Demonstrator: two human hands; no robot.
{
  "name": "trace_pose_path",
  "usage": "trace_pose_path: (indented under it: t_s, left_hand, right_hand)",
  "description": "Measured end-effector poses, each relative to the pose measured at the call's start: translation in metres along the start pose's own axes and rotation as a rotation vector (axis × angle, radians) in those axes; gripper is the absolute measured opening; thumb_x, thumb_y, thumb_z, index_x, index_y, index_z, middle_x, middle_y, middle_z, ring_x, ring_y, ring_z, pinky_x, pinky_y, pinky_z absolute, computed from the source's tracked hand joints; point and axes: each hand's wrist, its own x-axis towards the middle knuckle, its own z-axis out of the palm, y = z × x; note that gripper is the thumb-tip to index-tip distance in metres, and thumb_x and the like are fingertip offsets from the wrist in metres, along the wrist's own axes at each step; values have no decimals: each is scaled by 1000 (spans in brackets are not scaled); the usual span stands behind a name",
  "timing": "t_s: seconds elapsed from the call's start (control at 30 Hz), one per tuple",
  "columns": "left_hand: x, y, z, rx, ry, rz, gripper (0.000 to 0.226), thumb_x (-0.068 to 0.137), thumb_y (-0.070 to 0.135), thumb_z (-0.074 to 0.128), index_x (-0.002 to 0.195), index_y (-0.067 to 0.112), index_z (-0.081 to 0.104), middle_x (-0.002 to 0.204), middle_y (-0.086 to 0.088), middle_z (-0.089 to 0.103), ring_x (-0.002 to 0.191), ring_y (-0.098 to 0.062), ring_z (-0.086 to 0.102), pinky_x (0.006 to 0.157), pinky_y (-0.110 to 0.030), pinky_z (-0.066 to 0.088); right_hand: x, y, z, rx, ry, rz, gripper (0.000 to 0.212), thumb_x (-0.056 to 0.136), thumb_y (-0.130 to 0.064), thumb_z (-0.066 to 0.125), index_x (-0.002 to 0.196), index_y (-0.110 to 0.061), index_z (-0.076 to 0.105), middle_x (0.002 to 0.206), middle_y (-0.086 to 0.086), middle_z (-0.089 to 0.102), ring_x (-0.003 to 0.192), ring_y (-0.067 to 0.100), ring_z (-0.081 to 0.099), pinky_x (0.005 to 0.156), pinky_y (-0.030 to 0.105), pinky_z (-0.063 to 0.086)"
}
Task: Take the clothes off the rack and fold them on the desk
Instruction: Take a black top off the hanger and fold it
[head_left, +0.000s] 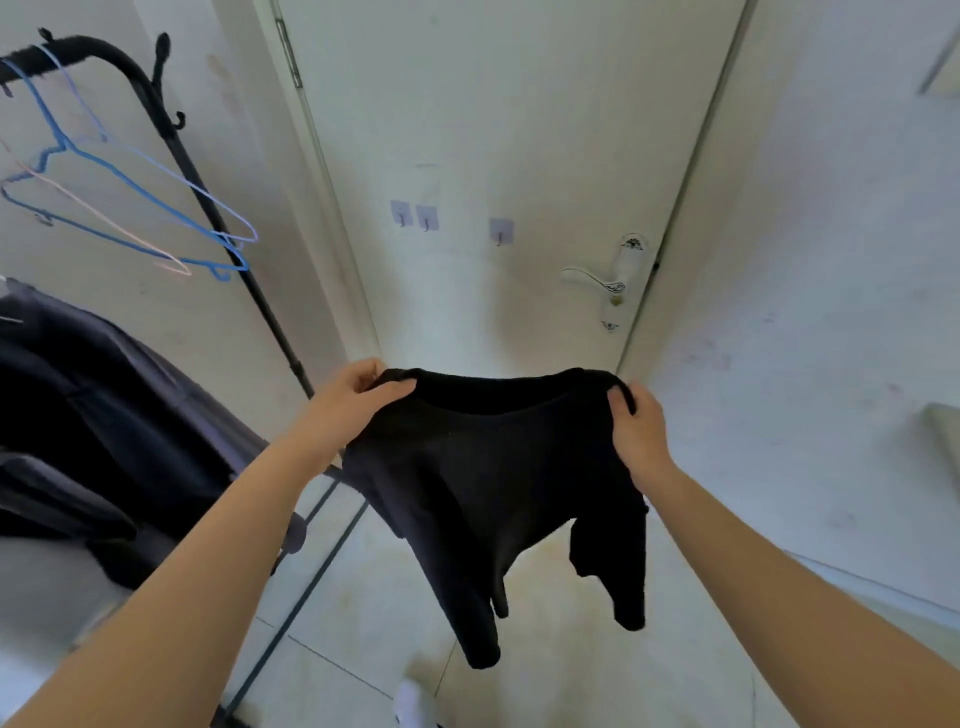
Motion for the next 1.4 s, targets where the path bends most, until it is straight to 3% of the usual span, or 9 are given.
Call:
trace_pose_path:
  t_s: [0.2,0.3,0.4,0.53,0.6,0.77,1.0,1.17,1.4]
  left_hand:
    - [-11,18,47,368,-403,87,30,79,44,75,80,16,65,71,4,64,64,-6,60,64,-21,44]
    - [-5,31,69,514,-526,151,20,75,31,81,78,23,63,68,12,65,64,-2,61,65,-19,44]
    - [6,41,87,575,-614,192,19,74,27,81,85,18,67,80,2,71,77,-13,68,76,-29,53]
    - [5,67,123,489,-790,242,20,79,20,79,65,30,68,70,6,69,70,-8,68,67,-17,47]
    - [1,77,142,415,-895,233,7,80,20,77,84,22,71,84,-1,73,82,-16,71,73,-21,51]
    - [-13,105,206,250,-1200,216,34,86,14,69,118,7,60,114,-12,68,107,-28,66,92,-37,52]
    - [-47,158,319,387,-1274,354,31,79,21,77,106,13,65,102,-7,73,96,-26,70,88,-39,54]
    - [-79,196,425,441,-1084,521,25,73,26,82,92,13,72,86,0,75,83,-18,71,79,-31,55]
    - [-132,260,553,427,-1183,598,24,78,31,77,99,21,72,93,5,75,86,-13,72,81,-29,53]
  right_hand:
    - [-8,-22,-122,-231,22,-168,25,101,-24,45,95,-5,60,89,10,62,84,21,57,77,35,44]
    - [-27,-37,-178,-290,0,-114,19,99,-27,52,92,-13,64,87,1,63,81,12,57,71,24,43]
    - [-53,-46,-224,-312,-21,-15,18,96,-28,58,90,-15,67,87,0,65,80,11,58,69,22,43]
    - [-101,-42,-282,-332,83,77,13,93,-26,62,88,-16,68,85,1,65,78,13,59,69,24,44]
    - [-125,-37,-303,-336,139,115,10,93,-25,63,88,-18,68,86,1,66,80,14,60,69,25,44]
    - [-193,-14,-357,-306,457,159,7,93,-20,62,94,-15,67,89,0,65,81,14,58,71,26,44]
    - [-279,18,-441,-297,653,246,6,93,-20,62,91,-17,67,87,-1,65,79,12,58,69,22,43]
    - [-326,30,-525,-385,631,324,9,91,-21,65,90,-13,70,86,-1,67,77,10,60,66,18,44]
    - [-367,53,-653,-608,671,405,15,91,-25,64,84,-13,66,82,2,63,80,19,56,65,24,39]
